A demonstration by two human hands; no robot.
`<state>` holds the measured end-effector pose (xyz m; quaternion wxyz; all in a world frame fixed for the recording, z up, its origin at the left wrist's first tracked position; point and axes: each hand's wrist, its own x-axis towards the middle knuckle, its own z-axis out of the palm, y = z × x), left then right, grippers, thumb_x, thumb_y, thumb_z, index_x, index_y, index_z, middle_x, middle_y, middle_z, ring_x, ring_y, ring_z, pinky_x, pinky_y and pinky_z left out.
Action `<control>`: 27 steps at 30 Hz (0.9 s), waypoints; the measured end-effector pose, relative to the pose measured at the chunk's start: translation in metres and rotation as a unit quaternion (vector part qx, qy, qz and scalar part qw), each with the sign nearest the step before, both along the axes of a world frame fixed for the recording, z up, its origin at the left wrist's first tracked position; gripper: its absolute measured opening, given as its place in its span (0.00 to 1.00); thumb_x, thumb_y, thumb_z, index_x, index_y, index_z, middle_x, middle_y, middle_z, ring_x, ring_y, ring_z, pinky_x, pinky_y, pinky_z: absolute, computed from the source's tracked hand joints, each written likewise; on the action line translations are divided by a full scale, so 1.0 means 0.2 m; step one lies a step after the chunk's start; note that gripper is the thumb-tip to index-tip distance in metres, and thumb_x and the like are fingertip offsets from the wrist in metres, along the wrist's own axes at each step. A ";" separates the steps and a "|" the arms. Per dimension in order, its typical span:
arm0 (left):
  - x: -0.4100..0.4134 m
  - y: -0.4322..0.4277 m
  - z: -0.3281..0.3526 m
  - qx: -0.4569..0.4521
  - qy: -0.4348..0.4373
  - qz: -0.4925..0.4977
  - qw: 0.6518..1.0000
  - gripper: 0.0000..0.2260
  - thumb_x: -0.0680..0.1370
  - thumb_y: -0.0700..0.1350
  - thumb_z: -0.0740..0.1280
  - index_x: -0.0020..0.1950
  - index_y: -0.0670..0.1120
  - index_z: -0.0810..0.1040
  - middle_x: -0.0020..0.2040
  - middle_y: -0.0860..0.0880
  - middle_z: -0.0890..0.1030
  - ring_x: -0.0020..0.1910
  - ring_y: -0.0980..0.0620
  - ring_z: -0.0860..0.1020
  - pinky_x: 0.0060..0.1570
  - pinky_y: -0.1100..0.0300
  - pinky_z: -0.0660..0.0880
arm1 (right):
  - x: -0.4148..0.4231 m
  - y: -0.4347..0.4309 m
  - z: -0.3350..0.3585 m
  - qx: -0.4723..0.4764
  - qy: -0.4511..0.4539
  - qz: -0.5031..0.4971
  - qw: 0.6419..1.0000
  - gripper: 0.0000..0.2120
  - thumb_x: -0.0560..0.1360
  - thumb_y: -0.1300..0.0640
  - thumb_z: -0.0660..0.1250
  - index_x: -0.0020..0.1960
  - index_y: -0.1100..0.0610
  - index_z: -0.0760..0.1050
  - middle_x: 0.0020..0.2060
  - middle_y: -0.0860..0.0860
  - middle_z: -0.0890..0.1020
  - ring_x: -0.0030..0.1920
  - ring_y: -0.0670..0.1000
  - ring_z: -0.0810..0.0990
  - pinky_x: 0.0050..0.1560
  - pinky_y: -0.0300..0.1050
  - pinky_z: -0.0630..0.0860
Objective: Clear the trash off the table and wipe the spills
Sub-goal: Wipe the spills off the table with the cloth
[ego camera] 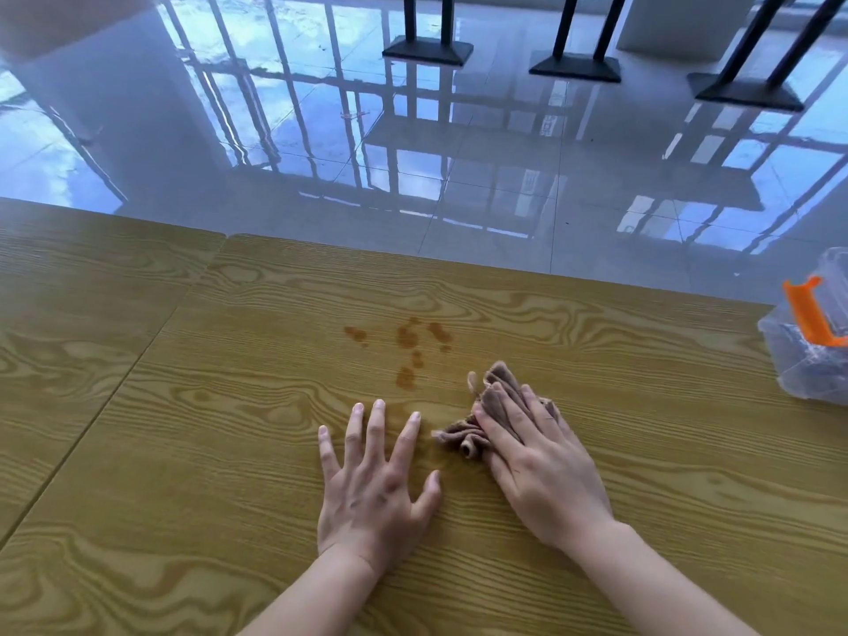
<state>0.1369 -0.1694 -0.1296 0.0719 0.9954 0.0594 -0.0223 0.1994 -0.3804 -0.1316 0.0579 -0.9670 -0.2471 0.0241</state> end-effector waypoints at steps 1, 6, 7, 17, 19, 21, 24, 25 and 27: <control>0.00 0.00 0.00 0.002 -0.001 -0.003 1.000 0.31 0.74 0.67 0.55 0.75 0.57 0.62 0.76 0.43 0.61 0.77 0.41 0.54 0.71 0.32 0.48 | 0.02 -0.03 0.00 -0.008 0.014 -0.015 1.000 0.26 0.82 0.38 0.45 0.79 0.41 0.51 0.80 0.44 0.50 0.80 0.51 0.46 0.77 0.51 0.47; 0.00 0.01 -0.01 0.004 0.017 -0.002 1.000 0.31 0.75 0.69 0.49 0.77 0.59 0.55 0.78 0.44 0.54 0.78 0.42 0.46 0.71 0.34 0.39 | 0.47 0.16 0.09 0.000 0.081 -0.197 0.977 0.27 0.82 0.40 0.43 0.79 0.42 0.47 0.80 0.47 0.45 0.80 0.55 0.43 0.78 0.56 0.43; 0.01 0.02 -0.01 0.003 0.019 -0.015 1.000 0.31 0.75 0.69 0.47 0.76 0.60 0.53 0.78 0.45 0.52 0.77 0.43 0.45 0.71 0.35 0.36 | 0.51 0.19 0.10 0.000 0.092 -0.226 0.970 0.26 0.82 0.40 0.43 0.79 0.42 0.47 0.80 0.47 0.45 0.80 0.56 0.42 0.78 0.57 0.43; 0.17 0.83 -0.03 0.046 0.048 -0.027 0.997 0.36 0.72 0.75 0.38 0.76 0.61 0.36 0.79 0.50 0.36 0.75 0.49 0.31 0.71 0.32 0.38 | 0.09 0.21 0.04 -0.011 0.051 -0.092 0.994 0.27 0.81 0.38 0.46 0.79 0.39 0.49 0.80 0.43 0.45 0.80 0.52 0.44 0.78 0.52 0.44; 0.17 0.82 -0.04 0.044 0.035 -0.030 0.998 0.36 0.74 0.75 0.40 0.77 0.61 0.38 0.80 0.50 0.39 0.76 0.49 0.33 0.71 0.33 0.38 | 0.35 0.31 0.07 -0.002 0.075 -0.174 0.982 0.27 0.81 0.39 0.45 0.79 0.39 0.46 0.80 0.44 0.43 0.80 0.53 0.41 0.78 0.54 0.41; 0.16 0.79 -0.03 0.042 0.023 -0.031 0.998 0.36 0.74 0.75 0.41 0.77 0.61 0.40 0.80 0.50 0.41 0.77 0.49 0.35 0.72 0.34 0.38 | 0.54 0.41 0.10 0.009 0.097 -0.226 0.969 0.26 0.82 0.39 0.44 0.79 0.39 0.46 0.80 0.45 0.44 0.80 0.54 0.41 0.78 0.55 0.41; 0.16 0.82 -0.04 0.037 0.017 -0.030 0.999 0.36 0.74 0.75 0.42 0.77 0.60 0.42 0.80 0.50 0.42 0.77 0.48 0.37 0.72 0.34 0.38 | 0.55 0.47 0.10 -0.001 0.102 -0.204 0.974 0.25 0.82 0.39 0.44 0.79 0.38 0.47 0.80 0.44 0.44 0.79 0.53 0.41 0.78 0.54 0.40; 0.16 0.83 -0.04 0.036 0.017 -0.031 0.999 0.36 0.74 0.75 0.43 0.78 0.60 0.43 0.80 0.50 0.43 0.77 0.48 0.37 0.72 0.33 0.39 | 0.46 0.44 0.08 -0.004 0.093 -0.184 0.978 0.25 0.82 0.39 0.44 0.78 0.38 0.47 0.80 0.43 0.44 0.79 0.52 0.40 0.78 0.52 0.39; 0.16 0.82 -0.04 0.030 0.018 -0.030 0.999 0.36 0.74 0.74 0.45 0.78 0.59 0.46 0.80 0.48 0.47 0.78 0.46 0.41 0.71 0.32 0.43 | 0.24 0.34 0.06 -0.007 0.052 -0.135 0.989 0.25 0.82 0.40 0.45 0.78 0.36 0.47 0.79 0.40 0.43 0.79 0.50 0.40 0.78 0.48 0.38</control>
